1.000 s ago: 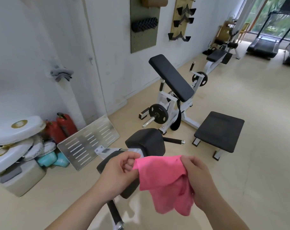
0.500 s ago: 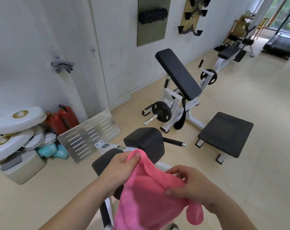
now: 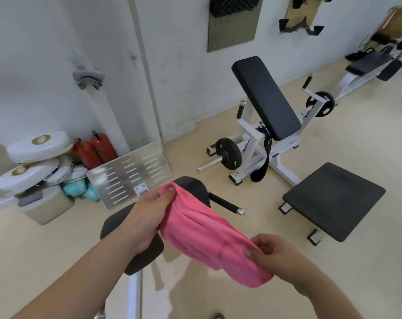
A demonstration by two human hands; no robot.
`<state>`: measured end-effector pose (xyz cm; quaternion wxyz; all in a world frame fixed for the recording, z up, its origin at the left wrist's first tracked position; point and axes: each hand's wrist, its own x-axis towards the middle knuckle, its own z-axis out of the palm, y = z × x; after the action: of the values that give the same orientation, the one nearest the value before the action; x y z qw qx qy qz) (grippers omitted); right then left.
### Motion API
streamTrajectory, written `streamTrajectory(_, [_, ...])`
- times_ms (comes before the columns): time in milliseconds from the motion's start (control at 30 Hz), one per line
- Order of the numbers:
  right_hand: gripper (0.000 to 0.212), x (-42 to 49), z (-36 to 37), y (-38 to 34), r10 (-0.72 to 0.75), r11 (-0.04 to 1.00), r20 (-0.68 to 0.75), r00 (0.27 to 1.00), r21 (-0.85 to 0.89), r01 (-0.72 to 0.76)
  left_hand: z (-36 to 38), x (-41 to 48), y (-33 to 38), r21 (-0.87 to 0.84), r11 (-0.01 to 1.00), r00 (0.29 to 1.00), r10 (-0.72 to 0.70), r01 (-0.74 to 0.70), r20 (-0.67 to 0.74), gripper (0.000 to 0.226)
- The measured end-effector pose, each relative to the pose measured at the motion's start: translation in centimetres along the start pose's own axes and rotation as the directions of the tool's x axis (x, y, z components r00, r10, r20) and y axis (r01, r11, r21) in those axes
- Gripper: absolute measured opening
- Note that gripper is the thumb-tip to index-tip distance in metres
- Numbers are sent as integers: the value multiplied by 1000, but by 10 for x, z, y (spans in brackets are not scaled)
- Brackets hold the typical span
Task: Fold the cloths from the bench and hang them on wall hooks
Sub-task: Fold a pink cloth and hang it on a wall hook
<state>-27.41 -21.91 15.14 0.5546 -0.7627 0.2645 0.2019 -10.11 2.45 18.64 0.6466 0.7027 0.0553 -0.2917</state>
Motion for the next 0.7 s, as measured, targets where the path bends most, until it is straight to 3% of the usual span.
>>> streamTrajectory(200, [16,41,-46,-32,-104,973,-111,988,194,124,-12,27,27,15,998,986,57,-56,-156,30])
streamTrajectory(300, [21,73,-51,-71,-155,971,-169,973,155,181,-35,51,44,59,993,966,118,-107,-231,29])
streamTrajectory(400, [9,103,-45,-126,-238,954,-328,914,95,283,-61,78,65,160,972,932,211,-170,-294,26])
streamTrajectory(500, [12,130,-36,-185,-346,906,-387,855,97,411,-88,104,92,207,954,895,279,-216,-349,25])
streamTrajectory(700, [10,162,-22,-280,-454,788,-494,741,165,593,-137,134,158,37,947,865,307,-320,-396,21])
